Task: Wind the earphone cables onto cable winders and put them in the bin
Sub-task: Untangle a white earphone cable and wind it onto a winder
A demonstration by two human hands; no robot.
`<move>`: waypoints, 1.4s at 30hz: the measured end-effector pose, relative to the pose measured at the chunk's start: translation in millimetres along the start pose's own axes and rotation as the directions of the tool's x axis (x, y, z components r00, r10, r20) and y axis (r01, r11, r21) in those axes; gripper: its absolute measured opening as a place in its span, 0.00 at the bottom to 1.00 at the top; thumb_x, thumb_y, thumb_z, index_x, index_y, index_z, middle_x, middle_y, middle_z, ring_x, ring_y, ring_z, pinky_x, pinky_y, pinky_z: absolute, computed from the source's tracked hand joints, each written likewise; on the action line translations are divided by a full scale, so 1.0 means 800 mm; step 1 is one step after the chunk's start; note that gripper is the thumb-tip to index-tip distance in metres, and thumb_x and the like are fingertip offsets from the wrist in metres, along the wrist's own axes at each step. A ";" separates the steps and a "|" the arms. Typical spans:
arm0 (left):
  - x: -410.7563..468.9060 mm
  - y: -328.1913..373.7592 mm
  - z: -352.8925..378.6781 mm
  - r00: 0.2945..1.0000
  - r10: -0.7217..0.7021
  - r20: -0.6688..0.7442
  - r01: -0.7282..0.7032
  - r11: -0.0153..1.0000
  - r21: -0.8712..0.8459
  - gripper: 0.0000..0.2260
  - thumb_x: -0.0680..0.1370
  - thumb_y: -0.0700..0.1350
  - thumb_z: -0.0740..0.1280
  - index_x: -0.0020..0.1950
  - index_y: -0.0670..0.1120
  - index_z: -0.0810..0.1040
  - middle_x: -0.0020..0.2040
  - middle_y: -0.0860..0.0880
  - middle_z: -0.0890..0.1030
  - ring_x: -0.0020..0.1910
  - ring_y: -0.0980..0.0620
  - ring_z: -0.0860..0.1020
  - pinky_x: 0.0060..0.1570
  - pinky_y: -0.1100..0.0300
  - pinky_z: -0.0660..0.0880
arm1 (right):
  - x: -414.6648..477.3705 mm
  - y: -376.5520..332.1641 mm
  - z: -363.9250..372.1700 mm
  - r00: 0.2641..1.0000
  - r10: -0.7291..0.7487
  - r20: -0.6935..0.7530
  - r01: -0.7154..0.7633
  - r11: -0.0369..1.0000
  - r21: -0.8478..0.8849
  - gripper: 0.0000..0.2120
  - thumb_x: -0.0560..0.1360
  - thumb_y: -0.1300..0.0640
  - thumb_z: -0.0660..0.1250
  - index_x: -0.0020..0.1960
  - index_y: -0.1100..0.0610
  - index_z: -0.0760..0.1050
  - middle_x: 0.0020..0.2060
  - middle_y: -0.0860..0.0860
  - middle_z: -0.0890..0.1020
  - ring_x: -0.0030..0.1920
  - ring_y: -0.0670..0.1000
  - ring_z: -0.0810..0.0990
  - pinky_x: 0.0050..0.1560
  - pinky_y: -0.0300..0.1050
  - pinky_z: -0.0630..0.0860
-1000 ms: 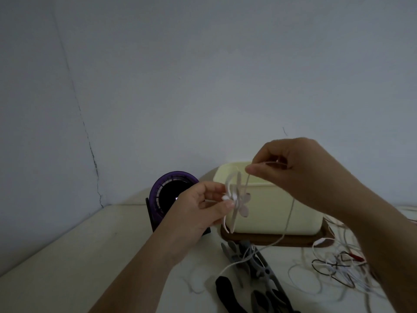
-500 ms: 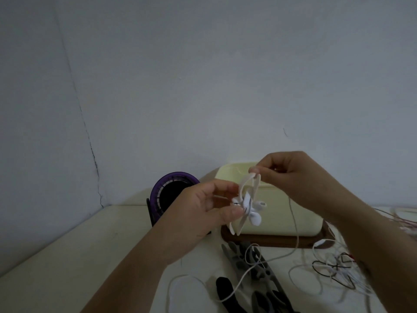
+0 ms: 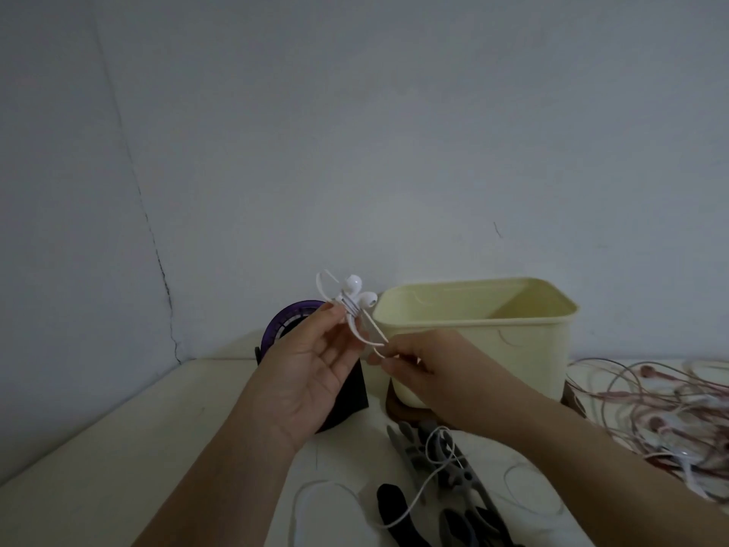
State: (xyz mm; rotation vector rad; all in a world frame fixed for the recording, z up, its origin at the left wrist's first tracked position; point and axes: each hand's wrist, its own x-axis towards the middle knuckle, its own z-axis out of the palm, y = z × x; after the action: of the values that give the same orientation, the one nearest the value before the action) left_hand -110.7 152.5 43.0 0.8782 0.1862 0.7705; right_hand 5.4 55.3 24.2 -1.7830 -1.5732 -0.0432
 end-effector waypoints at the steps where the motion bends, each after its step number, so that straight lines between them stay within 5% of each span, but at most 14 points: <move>1: 0.000 0.000 -0.001 1.000 0.003 -0.003 -0.003 1.000 0.014 0.09 0.73 0.36 0.65 0.42 0.40 0.85 0.47 0.42 0.85 0.42 0.52 0.85 0.37 0.59 0.82 | -0.001 -0.003 -0.001 1.000 -0.006 0.013 0.007 0.999 -0.036 0.14 0.80 0.51 0.58 0.52 0.58 0.79 0.34 0.53 0.81 0.28 0.45 0.73 0.34 0.38 0.69; 4: 0.005 0.000 -0.007 1.000 0.023 -0.013 -0.022 0.996 0.091 0.11 0.74 0.37 0.65 0.38 0.43 0.87 0.46 0.43 0.86 0.42 0.53 0.85 0.38 0.61 0.81 | -0.003 -0.007 -0.011 1.000 -0.026 0.008 0.027 0.979 -0.201 0.15 0.81 0.49 0.56 0.52 0.55 0.80 0.37 0.51 0.81 0.35 0.49 0.76 0.41 0.46 0.73; 8: 0.009 -0.004 -0.013 0.998 0.058 0.004 -0.058 0.974 0.218 0.09 0.74 0.38 0.67 0.52 0.41 0.82 0.52 0.43 0.85 0.47 0.52 0.83 0.49 0.59 0.81 | -0.005 -0.013 -0.019 0.997 -0.066 0.027 0.071 0.945 -0.320 0.15 0.81 0.48 0.56 0.46 0.54 0.78 0.34 0.48 0.77 0.35 0.49 0.75 0.41 0.49 0.75; 12: 0.013 -0.014 -0.017 0.977 0.213 0.008 -0.175 0.781 0.599 0.07 0.75 0.38 0.70 0.52 0.44 0.81 0.45 0.50 0.86 0.46 0.52 0.83 0.48 0.57 0.80 | -0.006 -0.022 -0.027 0.991 -0.124 0.041 0.131 0.928 -0.349 0.16 0.80 0.49 0.56 0.35 0.48 0.71 0.32 0.47 0.74 0.34 0.48 0.74 0.39 0.49 0.74; 14: 0.013 -0.017 -0.017 0.976 0.214 0.046 -0.185 0.691 0.699 0.10 0.70 0.41 0.74 0.50 0.47 0.80 0.45 0.50 0.85 0.47 0.52 0.83 0.46 0.59 0.80 | -0.007 -0.026 -0.037 0.990 -0.142 0.021 0.140 0.928 -0.345 0.15 0.80 0.48 0.57 0.38 0.48 0.76 0.33 0.46 0.75 0.34 0.46 0.74 0.40 0.48 0.74; 20: 0.001 -0.017 -0.013 0.968 0.077 0.238 -0.229 0.654 0.721 0.10 0.68 0.42 0.73 0.48 0.48 0.80 0.41 0.56 0.85 0.43 0.59 0.83 0.44 0.65 0.78 | -0.011 -0.021 -0.080 0.979 -0.132 -0.156 0.098 0.973 -0.210 0.09 0.72 0.49 0.68 0.35 0.40 0.72 0.30 0.38 0.76 0.39 0.33 0.74 0.39 0.28 0.70; 30: -0.010 -0.016 -0.006 0.913 -0.057 0.403 -0.280 0.632 0.722 0.11 0.65 0.46 0.72 0.48 0.51 0.82 0.47 0.51 0.86 0.48 0.55 0.83 0.49 0.65 0.78 | -0.009 -0.003 -0.086 0.971 -0.071 -0.229 0.069 0.997 -0.016 0.10 0.63 0.47 0.74 0.33 0.49 0.75 0.27 0.40 0.77 0.26 0.42 0.70 0.29 0.32 0.68; 35: -0.011 -0.019 -0.004 0.914 -0.127 0.385 -0.196 0.692 0.695 0.13 0.67 0.46 0.74 0.51 0.47 0.82 0.50 0.45 0.85 0.50 0.49 0.83 0.51 0.56 0.79 | -0.010 -0.009 -0.084 0.958 -0.102 -0.269 0.112 0.993 0.023 0.10 0.62 0.44 0.72 0.34 0.50 0.77 0.29 0.46 0.79 0.27 0.43 0.71 0.30 0.36 0.69; 39: -0.013 -0.021 -0.002 0.916 -0.142 0.375 -0.170 0.710 0.684 0.07 0.67 0.46 0.76 0.44 0.51 0.85 0.43 0.50 0.84 0.45 0.53 0.82 0.46 0.60 0.80 | -0.009 -0.021 -0.071 0.946 -0.172 -0.274 0.174 0.985 -0.018 0.08 0.66 0.50 0.74 0.34 0.47 0.75 0.26 0.44 0.75 0.29 0.40 0.73 0.31 0.31 0.69; 42: -0.014 -0.021 -0.001 0.920 -0.144 0.365 -0.159 0.713 0.682 0.11 0.66 0.45 0.74 0.47 0.48 0.83 0.43 0.49 0.84 0.43 0.54 0.82 0.42 0.63 0.78 | -0.007 -0.019 -0.067 0.940 -0.180 -0.291 0.177 0.984 -0.035 0.10 0.67 0.52 0.75 0.33 0.46 0.73 0.29 0.39 0.76 0.30 0.39 0.73 0.31 0.29 0.68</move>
State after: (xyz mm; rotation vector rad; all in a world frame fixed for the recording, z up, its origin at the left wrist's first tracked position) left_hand -110.2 138.8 28.5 1.7583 0.1125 0.4975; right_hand 13.8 21.5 67.9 -1.5515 -1.5116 -0.3852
